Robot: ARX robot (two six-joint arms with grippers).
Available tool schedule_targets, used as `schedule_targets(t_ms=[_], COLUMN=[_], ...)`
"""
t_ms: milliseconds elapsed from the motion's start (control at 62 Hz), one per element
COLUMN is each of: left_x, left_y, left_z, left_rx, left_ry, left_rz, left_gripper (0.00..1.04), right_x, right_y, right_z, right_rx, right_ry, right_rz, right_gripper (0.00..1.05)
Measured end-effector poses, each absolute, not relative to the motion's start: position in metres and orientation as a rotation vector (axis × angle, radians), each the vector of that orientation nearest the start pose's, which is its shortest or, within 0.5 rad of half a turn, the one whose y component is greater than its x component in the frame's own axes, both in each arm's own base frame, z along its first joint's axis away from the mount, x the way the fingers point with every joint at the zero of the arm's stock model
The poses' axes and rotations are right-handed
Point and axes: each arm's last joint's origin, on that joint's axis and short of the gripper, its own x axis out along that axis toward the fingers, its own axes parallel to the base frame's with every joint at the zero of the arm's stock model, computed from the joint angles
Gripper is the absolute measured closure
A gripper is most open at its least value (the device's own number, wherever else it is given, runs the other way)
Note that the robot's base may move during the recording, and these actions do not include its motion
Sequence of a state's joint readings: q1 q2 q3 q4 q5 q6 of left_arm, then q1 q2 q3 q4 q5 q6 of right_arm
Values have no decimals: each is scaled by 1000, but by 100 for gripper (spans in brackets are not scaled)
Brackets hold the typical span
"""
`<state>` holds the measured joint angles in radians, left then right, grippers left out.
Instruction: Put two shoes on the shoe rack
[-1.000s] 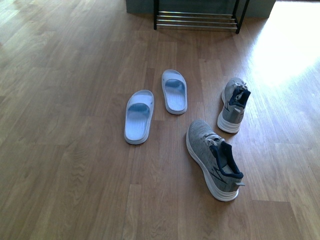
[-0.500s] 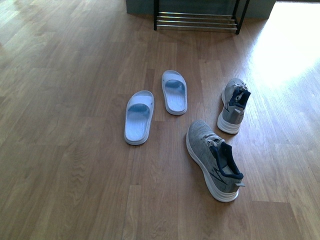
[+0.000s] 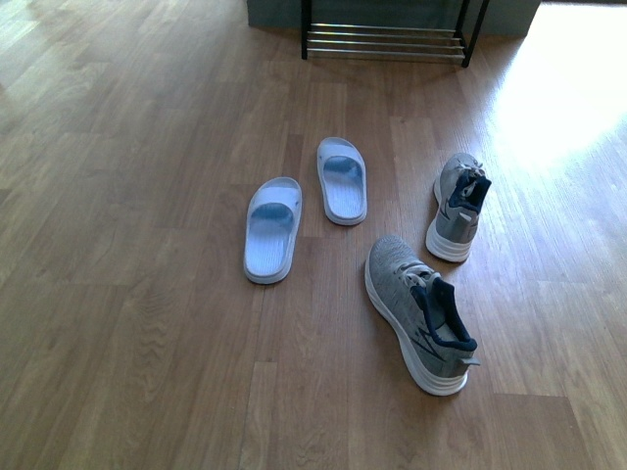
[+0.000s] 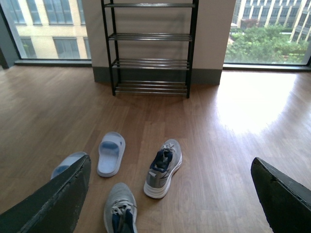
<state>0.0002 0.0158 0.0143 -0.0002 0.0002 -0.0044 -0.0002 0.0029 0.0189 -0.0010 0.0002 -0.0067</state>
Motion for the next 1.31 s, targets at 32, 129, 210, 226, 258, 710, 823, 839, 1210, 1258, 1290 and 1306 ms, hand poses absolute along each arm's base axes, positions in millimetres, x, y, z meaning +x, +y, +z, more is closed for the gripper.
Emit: schedule_targets(t_ms=[32, 129, 210, 226, 258, 710, 823, 839, 1210, 1258, 1290, 1306], left_x=[98, 98, 98, 98, 98, 98, 98, 98, 180, 202, 215, 223], left_y=[0, 0, 0, 0, 0, 0, 0, 0, -36, -44, -49, -53], left_z=[167, 167, 167, 167, 167, 167, 167, 167, 175, 164, 156, 149], left_rx=[-4, -5, -5, -5, -5, -5, -4, -4, -424, -425, -417, -409], left_ry=[2, 2, 2, 2, 2, 2, 2, 2, 465, 559, 613, 657], left_rz=[0, 0, 0, 1, 3, 1, 0, 0, 175, 149, 140, 138], left_gripper=[9, 9, 9, 9, 9, 9, 9, 9, 9, 9, 9, 9], right_x=[97, 97, 97, 97, 97, 97, 97, 97, 97, 97, 97, 97], right_y=[0, 0, 0, 0, 0, 0, 0, 0, 0, 0, 0, 0], right_z=[170, 170, 170, 170, 170, 170, 170, 170, 170, 170, 170, 170], right_rx=[-7, -7, -7, -7, -7, -7, -7, -7, -7, -7, -7, -7], right_ry=[-15, -15, -15, -15, -15, -15, -15, -15, -14, -14, -14, -14], right_rz=[0, 0, 0, 0, 2, 0, 0, 0, -3, -3, -3, -3], right_gripper=[9, 9, 9, 9, 9, 9, 9, 9, 9, 9, 9, 9])
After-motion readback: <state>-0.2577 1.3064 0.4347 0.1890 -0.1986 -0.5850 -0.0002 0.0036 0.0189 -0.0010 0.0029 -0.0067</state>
